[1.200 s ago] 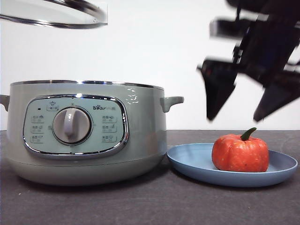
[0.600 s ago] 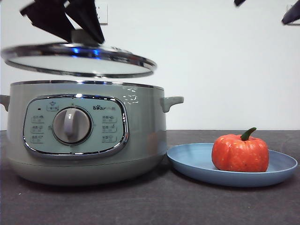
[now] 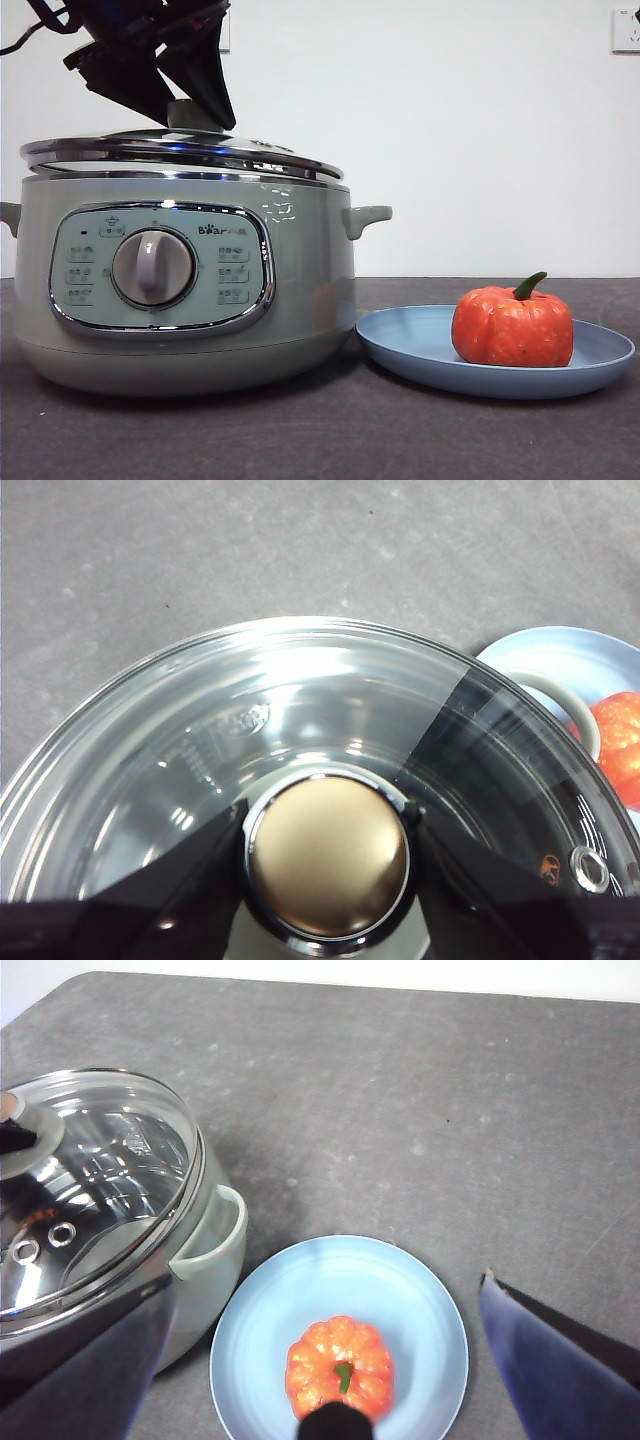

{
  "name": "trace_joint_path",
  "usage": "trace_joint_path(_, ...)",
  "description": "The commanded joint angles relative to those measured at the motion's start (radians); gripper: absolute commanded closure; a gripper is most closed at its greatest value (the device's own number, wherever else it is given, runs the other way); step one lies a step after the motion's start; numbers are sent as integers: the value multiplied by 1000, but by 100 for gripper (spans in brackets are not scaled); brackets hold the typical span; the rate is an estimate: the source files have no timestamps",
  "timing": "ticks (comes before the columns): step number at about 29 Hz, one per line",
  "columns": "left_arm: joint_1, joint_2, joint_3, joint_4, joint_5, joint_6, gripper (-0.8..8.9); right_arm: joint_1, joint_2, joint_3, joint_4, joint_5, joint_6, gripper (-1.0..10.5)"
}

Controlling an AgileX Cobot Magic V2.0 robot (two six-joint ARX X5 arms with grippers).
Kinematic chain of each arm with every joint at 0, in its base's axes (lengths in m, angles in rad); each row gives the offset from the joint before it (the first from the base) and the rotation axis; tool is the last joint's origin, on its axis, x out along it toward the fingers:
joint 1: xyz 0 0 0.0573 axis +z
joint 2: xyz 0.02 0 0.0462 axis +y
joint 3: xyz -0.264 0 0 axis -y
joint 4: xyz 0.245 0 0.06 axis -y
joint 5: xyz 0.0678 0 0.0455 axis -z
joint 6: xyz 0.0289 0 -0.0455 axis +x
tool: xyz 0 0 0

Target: Take the pumpkin out from the steamer,put the pumpkin in the blue plate,close the lid

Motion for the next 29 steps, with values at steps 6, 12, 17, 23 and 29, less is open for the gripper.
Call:
trace_joint_path(6, -1, 37, 7, -3, 47, 0, 822, 0, -1, -6, 2, 4, 10, 444)
trace_joint_path(12, -1, 43, 6, -58, 57, 2, 822, 0, -1, -6, 2, 5, 10, 444)
trace_joint_path(17, 2, 43, 7, -96, 32, 11, 822, 0, -1, -6, 3, 4, 10, 444)
trace_joint_path(23, 2, 43, 7, -95, -16, 14, 822, 0, -1, -6, 3, 4, 10, 445)
trace_joint_path(29, 2, 43, 7, -94, -33, 18, 822, 0, -1, -6, 3, 4, 17, 445)
